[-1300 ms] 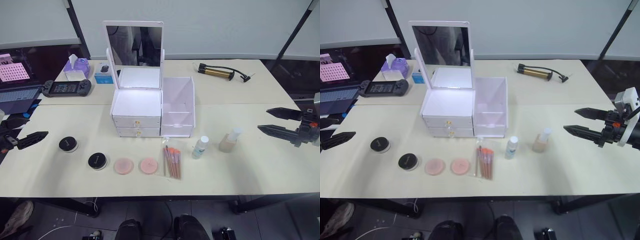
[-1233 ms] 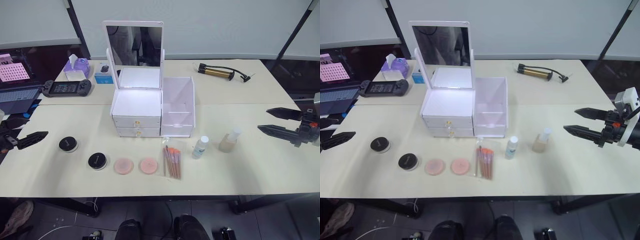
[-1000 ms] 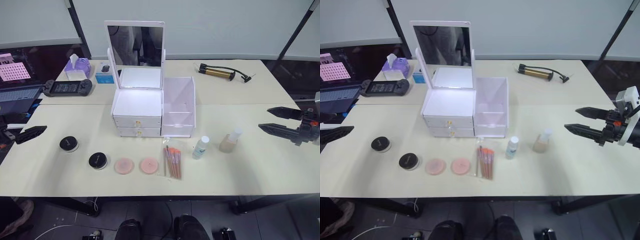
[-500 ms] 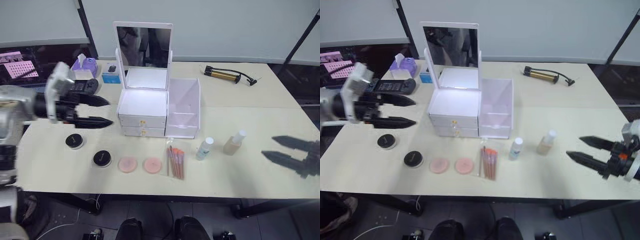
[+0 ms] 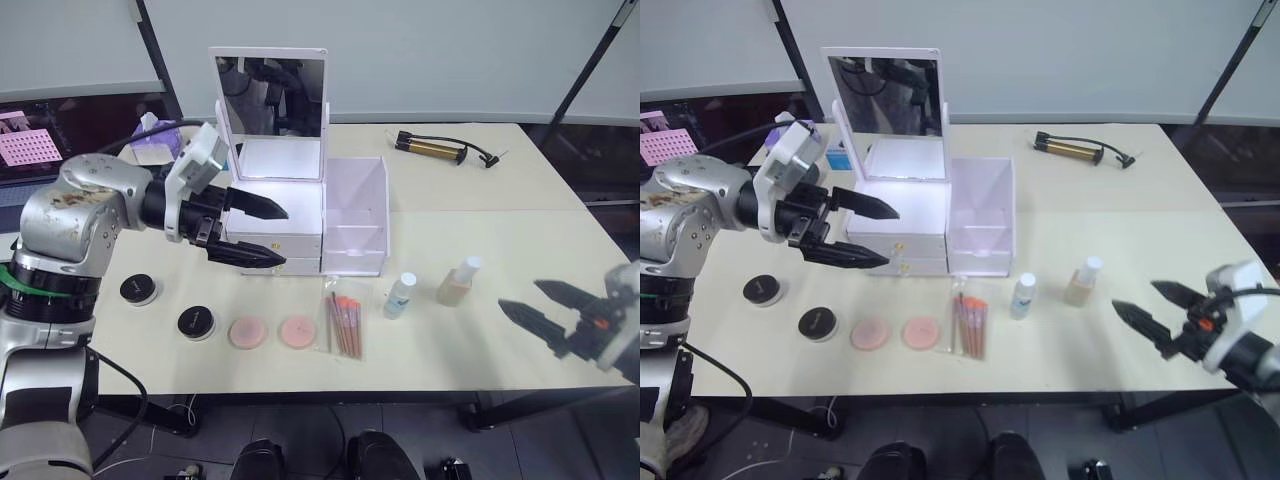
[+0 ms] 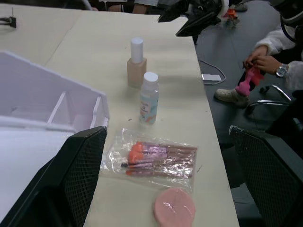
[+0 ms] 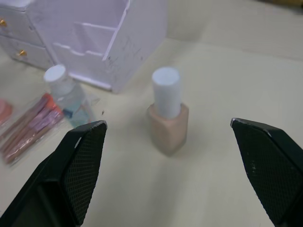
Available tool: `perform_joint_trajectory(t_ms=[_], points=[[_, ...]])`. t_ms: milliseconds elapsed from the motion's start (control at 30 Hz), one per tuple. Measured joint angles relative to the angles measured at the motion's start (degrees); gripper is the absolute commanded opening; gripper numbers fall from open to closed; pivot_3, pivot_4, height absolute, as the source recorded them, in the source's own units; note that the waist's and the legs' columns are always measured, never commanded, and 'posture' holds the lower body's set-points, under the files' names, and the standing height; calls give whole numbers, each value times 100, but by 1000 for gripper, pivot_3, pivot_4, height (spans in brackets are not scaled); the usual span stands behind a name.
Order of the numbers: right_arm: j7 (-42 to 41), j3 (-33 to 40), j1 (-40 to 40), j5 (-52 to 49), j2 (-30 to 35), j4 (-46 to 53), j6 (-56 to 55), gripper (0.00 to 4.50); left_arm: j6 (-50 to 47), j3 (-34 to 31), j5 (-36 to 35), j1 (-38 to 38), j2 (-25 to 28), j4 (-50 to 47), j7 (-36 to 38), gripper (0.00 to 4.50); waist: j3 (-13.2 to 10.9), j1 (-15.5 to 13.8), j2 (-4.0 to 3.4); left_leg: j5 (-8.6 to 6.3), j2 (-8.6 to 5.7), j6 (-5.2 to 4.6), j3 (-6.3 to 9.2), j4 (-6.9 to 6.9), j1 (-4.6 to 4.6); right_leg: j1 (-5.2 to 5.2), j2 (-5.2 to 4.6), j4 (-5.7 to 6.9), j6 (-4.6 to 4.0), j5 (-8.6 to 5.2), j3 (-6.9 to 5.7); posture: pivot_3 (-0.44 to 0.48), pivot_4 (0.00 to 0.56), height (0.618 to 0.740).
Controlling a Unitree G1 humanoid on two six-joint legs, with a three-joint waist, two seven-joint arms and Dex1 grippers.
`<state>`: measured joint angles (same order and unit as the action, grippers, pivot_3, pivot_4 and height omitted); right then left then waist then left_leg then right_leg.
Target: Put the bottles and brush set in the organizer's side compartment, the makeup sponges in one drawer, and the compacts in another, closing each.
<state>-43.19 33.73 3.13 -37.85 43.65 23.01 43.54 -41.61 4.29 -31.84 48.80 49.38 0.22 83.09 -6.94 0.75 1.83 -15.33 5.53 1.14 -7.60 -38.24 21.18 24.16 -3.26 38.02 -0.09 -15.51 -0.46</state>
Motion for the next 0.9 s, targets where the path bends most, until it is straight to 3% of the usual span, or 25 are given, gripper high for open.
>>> perform_joint_trajectory(t_ms=[200, 500, 633, 833, 900], points=[[148, -882, -783, 390, 0, -781, -221, 4500, 117, -462, 69, -542, 450, -103, -278, 4464, 0, -66, 1, -3, -9, -5, 1, -1, 2, -1, -11, -1, -14, 8, -5, 0, 150, 689], [55, -1478, -1137, 722, -2, -1451, -539, 4500, -267, -930, -474, -850, 420, -720, -664, 4464, -2, -128, 4, -6, -11, -10, 2, -5, 6, -2, -14, 0, -16, 10, -7, 0, 150, 689], [64, -1543, -1140, 795, -71, -1599, -665, 3605, -426, -1033, -714, -891, 253, -956, -962, 4500, -2, -125, 4, -5, -11, -10, 2, -5, 5, -2, -14, 1, -16, 10, -7, 0, 150, 689], [37, -1557, -1102, 839, -166, -1629, -784, 1506, -507, -996, -879, -958, 234, -1075, -1093, 4500, -2, -116, 4, -5, -11, -9, 2, -5, 4, -2, -13, 1, -15, 9, -7, 0, 150, 689], [-33, -1551, -1093, 874, -161, -1671, -916, 1003, -526, -996, -902, -948, 234, -1074, -1112, 4500, -2, -119, 4, -5, -11, -9, 2, -5, 5, -2, -13, 0, -14, 9, -7, 0, 150, 689]])
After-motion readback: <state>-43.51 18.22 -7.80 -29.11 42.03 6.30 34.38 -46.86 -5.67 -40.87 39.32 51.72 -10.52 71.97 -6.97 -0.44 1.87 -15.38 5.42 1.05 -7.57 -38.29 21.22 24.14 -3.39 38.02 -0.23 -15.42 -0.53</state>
